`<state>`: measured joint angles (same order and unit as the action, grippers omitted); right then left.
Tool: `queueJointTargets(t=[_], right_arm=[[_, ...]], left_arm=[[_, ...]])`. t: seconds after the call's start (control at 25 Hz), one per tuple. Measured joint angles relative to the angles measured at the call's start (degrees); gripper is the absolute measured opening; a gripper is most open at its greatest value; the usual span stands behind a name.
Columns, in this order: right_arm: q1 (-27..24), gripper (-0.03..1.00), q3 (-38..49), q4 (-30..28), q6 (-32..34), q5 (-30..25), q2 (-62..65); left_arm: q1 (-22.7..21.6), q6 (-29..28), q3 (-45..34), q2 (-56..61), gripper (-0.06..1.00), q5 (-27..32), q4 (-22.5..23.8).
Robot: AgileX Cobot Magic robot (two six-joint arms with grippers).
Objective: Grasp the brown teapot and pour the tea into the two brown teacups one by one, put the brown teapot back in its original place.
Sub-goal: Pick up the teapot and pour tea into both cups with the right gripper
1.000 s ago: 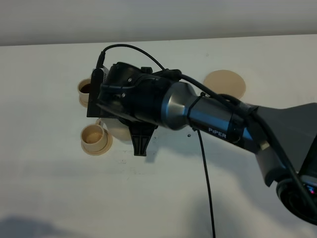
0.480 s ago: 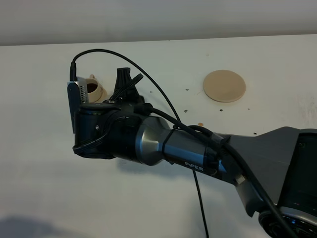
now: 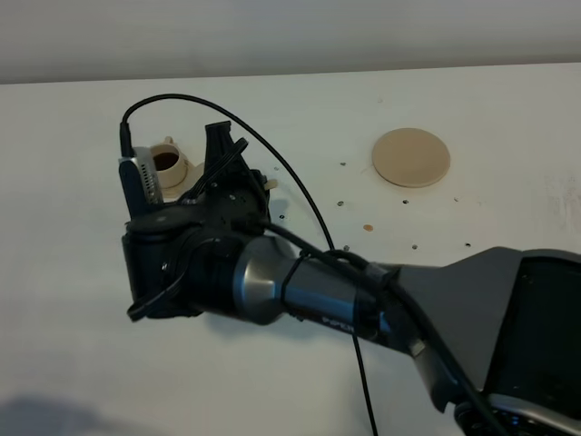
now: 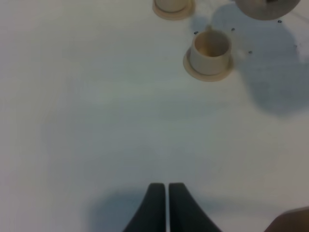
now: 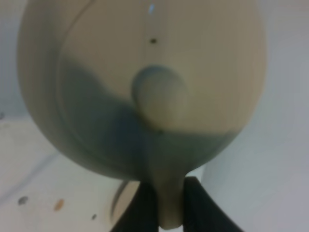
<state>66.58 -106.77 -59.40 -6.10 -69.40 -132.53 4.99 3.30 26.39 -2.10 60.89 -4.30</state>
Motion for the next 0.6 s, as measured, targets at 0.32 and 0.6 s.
queueJointTargets(t=[0.32,0.6], right_arm=[[1.7,0.11,0.0,-3.8,0.1,0.0,-1.9],[1.7,0.11,0.0,-7.0,-0.2,0.0,-2.3]], left_arm=[[0.0,0.0,0.0,0.0,-0.02,0.0,0.0],[0.0,0.0,0.0,0.0,-0.02,0.0,0.0]])
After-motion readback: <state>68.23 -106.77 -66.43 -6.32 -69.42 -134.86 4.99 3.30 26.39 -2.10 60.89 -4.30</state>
